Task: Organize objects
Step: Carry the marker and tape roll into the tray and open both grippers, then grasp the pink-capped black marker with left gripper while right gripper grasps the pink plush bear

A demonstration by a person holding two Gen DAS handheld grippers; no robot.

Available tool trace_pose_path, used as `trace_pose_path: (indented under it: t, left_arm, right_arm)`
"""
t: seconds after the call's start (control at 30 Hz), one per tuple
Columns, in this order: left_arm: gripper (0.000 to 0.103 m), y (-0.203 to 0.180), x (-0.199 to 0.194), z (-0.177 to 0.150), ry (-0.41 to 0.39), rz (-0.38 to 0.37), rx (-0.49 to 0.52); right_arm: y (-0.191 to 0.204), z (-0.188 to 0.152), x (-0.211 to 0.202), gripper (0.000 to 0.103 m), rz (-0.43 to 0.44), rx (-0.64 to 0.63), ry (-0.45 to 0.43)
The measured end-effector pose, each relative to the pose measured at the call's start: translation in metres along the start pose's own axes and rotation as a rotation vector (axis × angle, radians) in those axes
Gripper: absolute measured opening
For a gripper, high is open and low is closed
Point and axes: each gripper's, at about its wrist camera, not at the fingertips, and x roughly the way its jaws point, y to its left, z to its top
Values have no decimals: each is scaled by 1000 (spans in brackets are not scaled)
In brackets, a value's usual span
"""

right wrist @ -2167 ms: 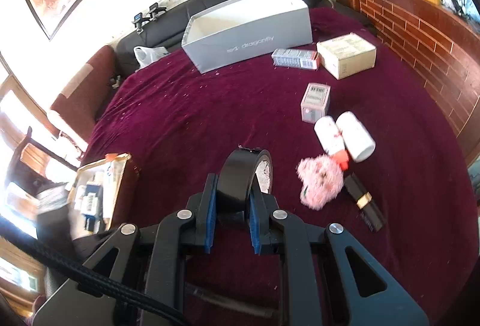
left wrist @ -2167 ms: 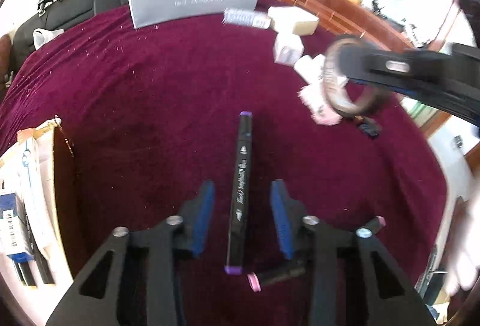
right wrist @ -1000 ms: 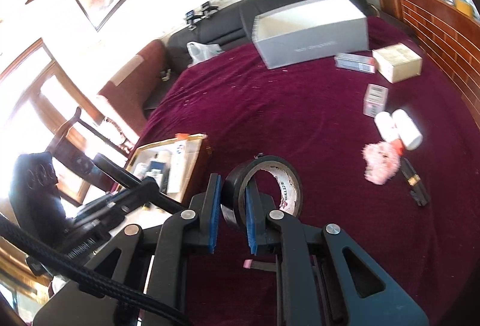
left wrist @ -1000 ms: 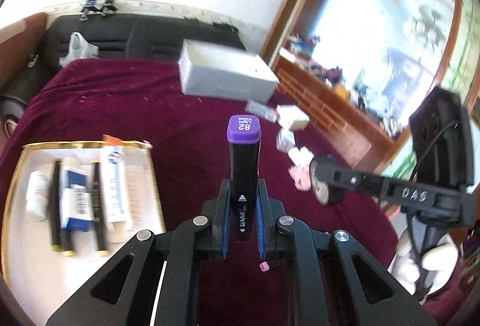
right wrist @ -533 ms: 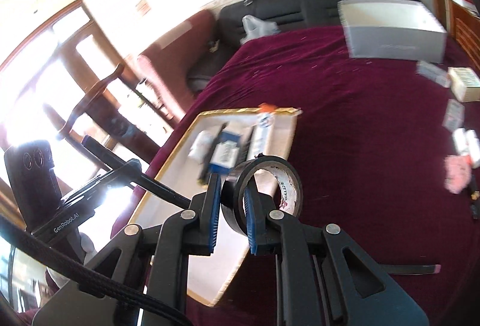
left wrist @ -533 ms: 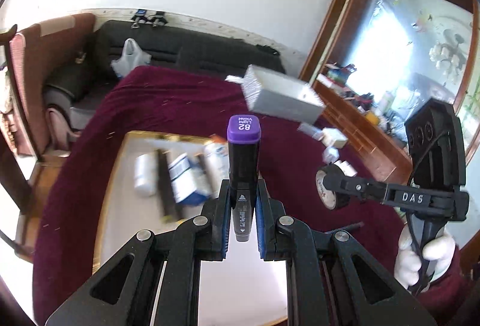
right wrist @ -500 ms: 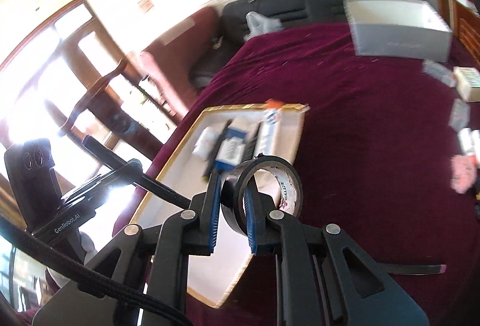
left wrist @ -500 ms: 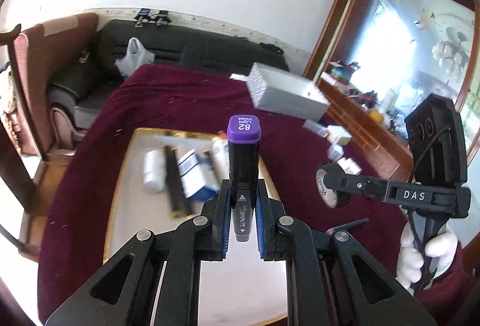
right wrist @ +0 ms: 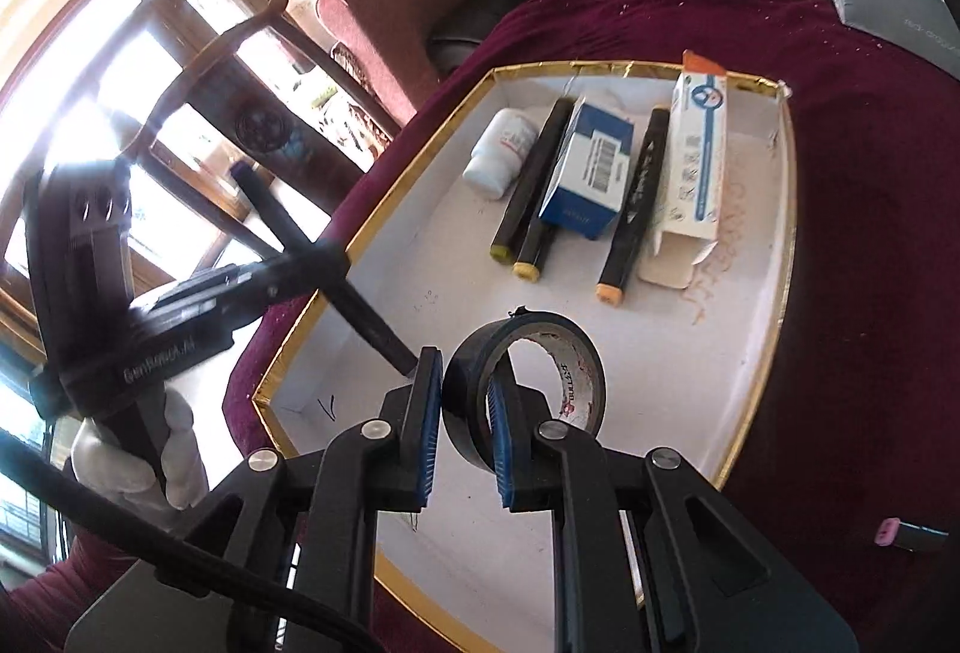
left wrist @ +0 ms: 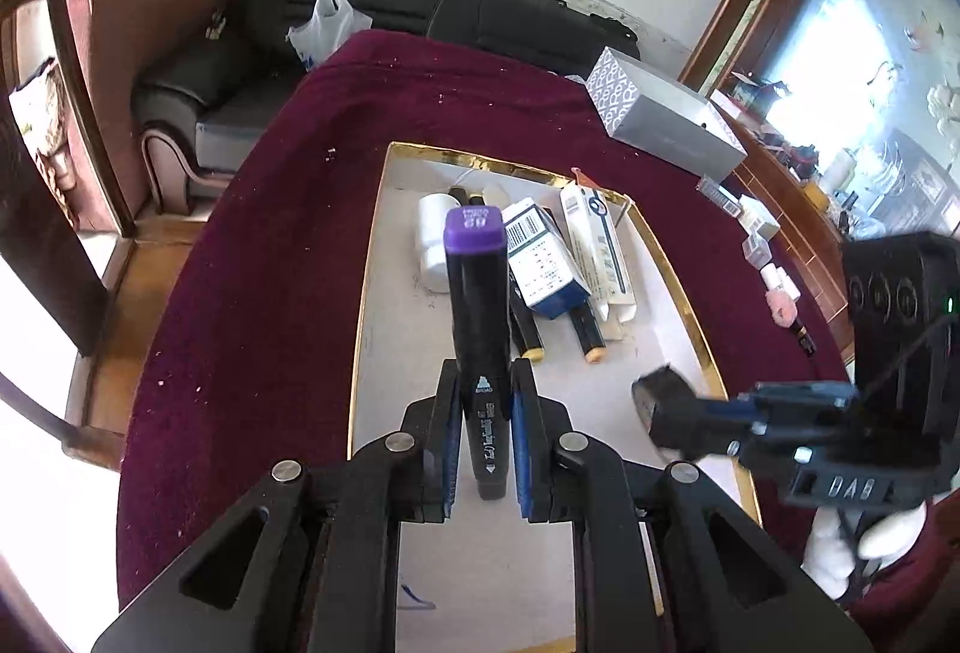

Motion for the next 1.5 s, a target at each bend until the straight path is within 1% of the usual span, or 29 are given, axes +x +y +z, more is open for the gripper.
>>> trace_pose_path:
  t: [0.2,0.27,0.43,0.5,0.6,0.67,0.7,0.77,0.8,0.83,0.87,0.93,1.0,1.03,1.17,1.23,1.33,1.5]
  left_arm:
    - [12,10,25,16,50,-7,-33]
    - [12,12,36,20,71,4,-41]
    - [12,13,57,14,128,22,-49]
    - [12,11,57,11,122,35,-33]
    - [12,10,53,9,122,24,-45]
    - [12,9,48,8,107,12,-52]
    - [14,8,44,6,101,-3,-59]
    - [29,7,37,5,91,-18,-82]
    - [47,6,32,3,80,-20,-93]
    - [58,5,29,2,68,-29,-99]
    - [58,4,25,1,57,-42,-105]
    - [58,1,18,-3,52,-75,-117]
    - [59,-3,14,-7,48,-100,-125]
    - [60,-5,13,-8,44,-105,-129]
    - [60,-16,9,-14,26,-135,-135]
    - [63,-23,9,-17,24,-155,-131]
    - [63,-35,12,-23,37,-183,-118]
    - [63,-53,15,-27,57,-199,-95]
  right_arm:
    - [-3,1,17,13,-5,8,32]
    - [-5,1,23,13,-4,14,41]
    - [-1,2,29,13,-1,1,52]
    - [0,2,29,13,1,-6,56]
    - [3,2,34,13,5,-13,66]
    - [4,1,37,13,1,-18,72]
    - [5,0,38,14,-3,-21,75]
    - [5,-1,37,14,-21,-28,73]
    - [5,0,35,15,-21,-28,65]
    - [4,1,31,18,-17,-27,53]
    - [2,2,27,22,-14,-23,43]
    - [-2,3,17,38,-12,-7,12]
    - [-8,4,6,47,-17,12,-21]
    - [-12,5,0,49,-23,26,-41]
    - [-35,6,-22,49,-41,96,-103]
    - [-50,4,-33,49,-48,145,-130]
    - [-67,-2,-46,49,-58,194,-159]
    - [-93,-17,-74,49,-80,248,-211]
